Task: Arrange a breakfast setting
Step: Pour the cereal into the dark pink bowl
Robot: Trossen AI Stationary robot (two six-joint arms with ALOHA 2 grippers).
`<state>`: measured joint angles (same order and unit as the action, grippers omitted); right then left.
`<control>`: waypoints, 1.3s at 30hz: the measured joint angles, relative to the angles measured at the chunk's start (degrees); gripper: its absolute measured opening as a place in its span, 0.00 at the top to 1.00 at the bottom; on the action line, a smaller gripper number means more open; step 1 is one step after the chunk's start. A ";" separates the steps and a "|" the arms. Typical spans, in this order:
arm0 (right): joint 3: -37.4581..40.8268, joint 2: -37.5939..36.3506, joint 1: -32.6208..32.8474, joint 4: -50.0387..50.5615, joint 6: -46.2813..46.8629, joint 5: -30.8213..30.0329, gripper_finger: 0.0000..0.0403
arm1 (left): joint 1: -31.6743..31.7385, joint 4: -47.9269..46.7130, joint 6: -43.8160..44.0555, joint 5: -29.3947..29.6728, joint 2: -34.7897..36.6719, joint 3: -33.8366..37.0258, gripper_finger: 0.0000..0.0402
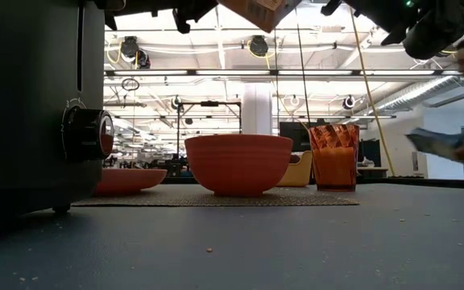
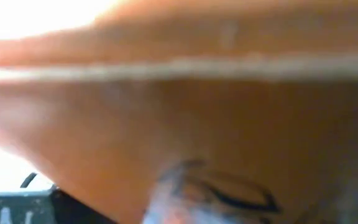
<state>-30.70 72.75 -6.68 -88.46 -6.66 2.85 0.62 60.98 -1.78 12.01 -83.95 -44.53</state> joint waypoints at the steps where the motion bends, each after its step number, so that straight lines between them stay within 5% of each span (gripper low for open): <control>1: 0.00 0.00 0.00 0.40 -0.02 -0.06 0.87 | 0.00 -0.18 -0.06 -0.04 0.01 0.00 0.39; 15: 1.95 -6.60 -0.09 12.02 3.96 -2.70 0.49 | 0.07 -6.12 -2.20 1.76 4.44 0.07 0.39; 31: 15.30 -26.35 -0.11 22.79 4.46 -6.68 0.46 | 0.13 -39.91 -3.11 4.31 26.47 0.04 0.39; 39: 21.17 -32.20 -0.11 22.79 4.49 -14.89 0.47 | 0.09 -61.58 0.83 4.09 37.66 0.04 0.39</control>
<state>-9.53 40.55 -6.79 -65.67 -2.16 -12.04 0.71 -0.59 -0.96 16.10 -46.29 -44.49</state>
